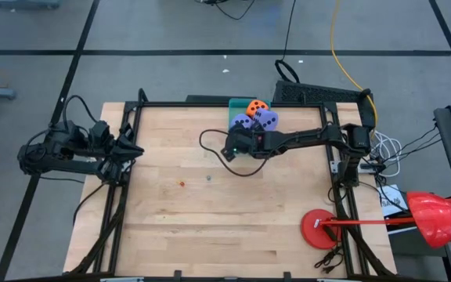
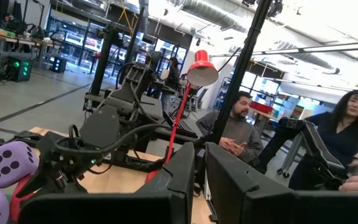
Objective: Pick & Place Dice
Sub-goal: Put the green die into the green bin
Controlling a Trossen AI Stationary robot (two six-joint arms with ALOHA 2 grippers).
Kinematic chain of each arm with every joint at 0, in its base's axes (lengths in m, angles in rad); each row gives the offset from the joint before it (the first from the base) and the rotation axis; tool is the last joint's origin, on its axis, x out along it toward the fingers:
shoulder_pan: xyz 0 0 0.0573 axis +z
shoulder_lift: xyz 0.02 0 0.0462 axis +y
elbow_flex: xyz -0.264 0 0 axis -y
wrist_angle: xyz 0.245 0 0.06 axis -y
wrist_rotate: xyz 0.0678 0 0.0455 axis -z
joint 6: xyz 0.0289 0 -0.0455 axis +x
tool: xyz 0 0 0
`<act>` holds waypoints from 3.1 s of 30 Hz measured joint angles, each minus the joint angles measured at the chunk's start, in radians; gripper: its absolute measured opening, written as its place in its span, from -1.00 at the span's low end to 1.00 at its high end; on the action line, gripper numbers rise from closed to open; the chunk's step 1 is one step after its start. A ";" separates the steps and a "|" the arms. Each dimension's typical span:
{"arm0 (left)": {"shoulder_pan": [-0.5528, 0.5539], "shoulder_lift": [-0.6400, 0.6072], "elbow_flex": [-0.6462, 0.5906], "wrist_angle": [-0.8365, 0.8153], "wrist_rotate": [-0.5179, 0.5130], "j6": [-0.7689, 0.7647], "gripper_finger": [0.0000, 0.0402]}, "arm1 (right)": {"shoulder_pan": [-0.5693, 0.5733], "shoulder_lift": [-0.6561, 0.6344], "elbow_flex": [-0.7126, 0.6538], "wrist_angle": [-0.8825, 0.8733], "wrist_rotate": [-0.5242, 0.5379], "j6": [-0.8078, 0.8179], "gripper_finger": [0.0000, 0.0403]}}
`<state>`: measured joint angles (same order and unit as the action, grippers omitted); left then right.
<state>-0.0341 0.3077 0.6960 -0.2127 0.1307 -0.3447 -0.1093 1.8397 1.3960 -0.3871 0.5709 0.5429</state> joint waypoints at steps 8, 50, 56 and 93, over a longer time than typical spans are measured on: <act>0.000 0.000 0.000 0.000 0.000 0.000 -0.77 | 0.004 0.000 0.000 0.175 0.000 -0.007 -0.42; 0.000 0.000 0.000 0.000 0.000 0.000 -0.77 | 0.080 -0.017 0.001 0.832 -0.315 -0.296 -0.50; 0.000 0.000 0.000 0.000 0.000 0.000 -0.77 | 0.080 -0.017 0.001 0.831 -0.315 -0.297 -0.50; 0.000 0.000 0.000 0.000 0.000 0.000 -0.77 | 0.336 -0.280 -0.299 0.821 -0.353 -0.539 -0.50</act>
<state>-0.0341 0.3073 0.6960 -0.2127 0.1303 -0.3447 0.2263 1.5595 1.0967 0.4341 0.2174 0.0043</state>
